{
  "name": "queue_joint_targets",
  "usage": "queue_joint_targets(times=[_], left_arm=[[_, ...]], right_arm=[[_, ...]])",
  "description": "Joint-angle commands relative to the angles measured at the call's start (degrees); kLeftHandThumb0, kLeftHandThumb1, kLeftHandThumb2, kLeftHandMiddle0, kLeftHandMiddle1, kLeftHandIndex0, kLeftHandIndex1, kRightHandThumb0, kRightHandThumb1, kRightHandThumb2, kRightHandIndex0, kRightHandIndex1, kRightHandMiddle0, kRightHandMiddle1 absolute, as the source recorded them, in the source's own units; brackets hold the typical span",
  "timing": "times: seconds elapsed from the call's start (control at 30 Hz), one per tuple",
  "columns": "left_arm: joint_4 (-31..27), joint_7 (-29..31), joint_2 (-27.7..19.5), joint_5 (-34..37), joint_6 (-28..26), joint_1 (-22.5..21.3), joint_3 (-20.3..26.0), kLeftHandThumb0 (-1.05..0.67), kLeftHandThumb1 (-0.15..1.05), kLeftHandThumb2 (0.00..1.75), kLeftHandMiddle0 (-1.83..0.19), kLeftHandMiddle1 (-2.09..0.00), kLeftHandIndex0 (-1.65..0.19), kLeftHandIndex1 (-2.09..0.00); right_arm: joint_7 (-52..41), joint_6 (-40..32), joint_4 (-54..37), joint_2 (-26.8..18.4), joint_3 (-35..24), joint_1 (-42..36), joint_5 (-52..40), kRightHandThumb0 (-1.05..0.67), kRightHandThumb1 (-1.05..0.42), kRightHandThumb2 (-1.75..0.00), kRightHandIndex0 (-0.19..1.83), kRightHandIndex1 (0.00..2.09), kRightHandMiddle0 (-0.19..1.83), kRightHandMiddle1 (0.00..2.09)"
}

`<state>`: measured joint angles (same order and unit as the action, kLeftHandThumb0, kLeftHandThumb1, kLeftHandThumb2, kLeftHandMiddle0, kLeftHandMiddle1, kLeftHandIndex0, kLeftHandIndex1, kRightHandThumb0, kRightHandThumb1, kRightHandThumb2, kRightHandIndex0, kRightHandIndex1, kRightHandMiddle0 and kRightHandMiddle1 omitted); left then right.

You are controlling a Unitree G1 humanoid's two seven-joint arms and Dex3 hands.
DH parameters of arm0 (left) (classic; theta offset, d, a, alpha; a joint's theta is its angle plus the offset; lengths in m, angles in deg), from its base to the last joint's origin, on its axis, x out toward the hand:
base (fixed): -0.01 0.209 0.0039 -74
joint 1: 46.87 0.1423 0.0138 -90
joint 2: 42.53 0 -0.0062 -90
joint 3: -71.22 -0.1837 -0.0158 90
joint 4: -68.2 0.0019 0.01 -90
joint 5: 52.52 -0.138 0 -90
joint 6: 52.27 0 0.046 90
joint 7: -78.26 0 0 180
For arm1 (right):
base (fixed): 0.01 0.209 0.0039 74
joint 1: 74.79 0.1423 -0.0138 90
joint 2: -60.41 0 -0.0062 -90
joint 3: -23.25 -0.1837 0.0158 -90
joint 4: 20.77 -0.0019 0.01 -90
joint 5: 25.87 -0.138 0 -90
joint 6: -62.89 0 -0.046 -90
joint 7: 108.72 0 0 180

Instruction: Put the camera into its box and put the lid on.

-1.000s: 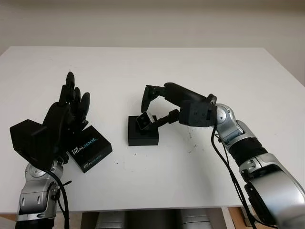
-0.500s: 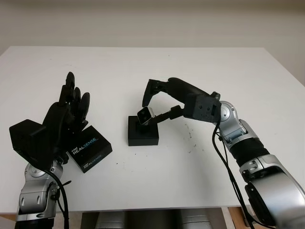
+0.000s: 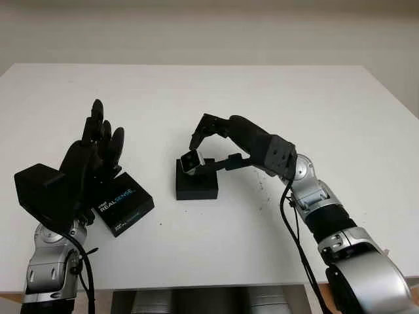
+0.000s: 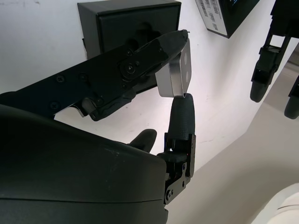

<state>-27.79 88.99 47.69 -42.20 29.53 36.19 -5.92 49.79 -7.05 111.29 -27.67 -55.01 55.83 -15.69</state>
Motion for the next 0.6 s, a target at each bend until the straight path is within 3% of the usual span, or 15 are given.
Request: queue_joint_targets(times=[0.0,0.57], left_arm=[[-0.80,-0.05,-0.47,-0.25,-0.07,-0.38,0.03,-0.72,1.05,0.52,0.19,0.00,0.19,0.00],[-0.74,-0.15,-0.46,-0.24,-0.35,-0.16,0.22,-0.73,1.05,0.50,0.19,0.00,0.19,0.00]], right_arm=[[0.62,-0.40,-0.89,0.54,-0.96,-0.36,-0.63,-0.50,-0.94,-0.05,0.11,0.67,0.39,1.63],[2.82,-3.53,-1.61,2.30,-2.84,-3.63,-2.59,-0.48,-0.95,-0.06,0.16,0.46,0.37,1.61]])
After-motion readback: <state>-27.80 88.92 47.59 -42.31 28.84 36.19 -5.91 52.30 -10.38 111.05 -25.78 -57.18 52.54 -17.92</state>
